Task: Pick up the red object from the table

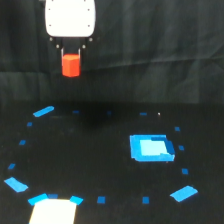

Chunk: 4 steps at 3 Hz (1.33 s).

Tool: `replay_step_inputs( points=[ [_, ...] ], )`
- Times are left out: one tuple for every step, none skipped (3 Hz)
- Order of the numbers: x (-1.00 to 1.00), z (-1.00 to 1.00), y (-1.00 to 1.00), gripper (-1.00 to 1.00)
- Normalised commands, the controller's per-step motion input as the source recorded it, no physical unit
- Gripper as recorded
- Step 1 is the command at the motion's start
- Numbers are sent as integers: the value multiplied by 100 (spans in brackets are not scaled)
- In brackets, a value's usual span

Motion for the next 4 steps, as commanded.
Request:
replay_step_inputs(
  points=[
    [-11,7,6,-58],
    [-23,-24,21,-88],
    [-17,-16,-15,-100],
    [-26,-22,8,-78]
  ],
)
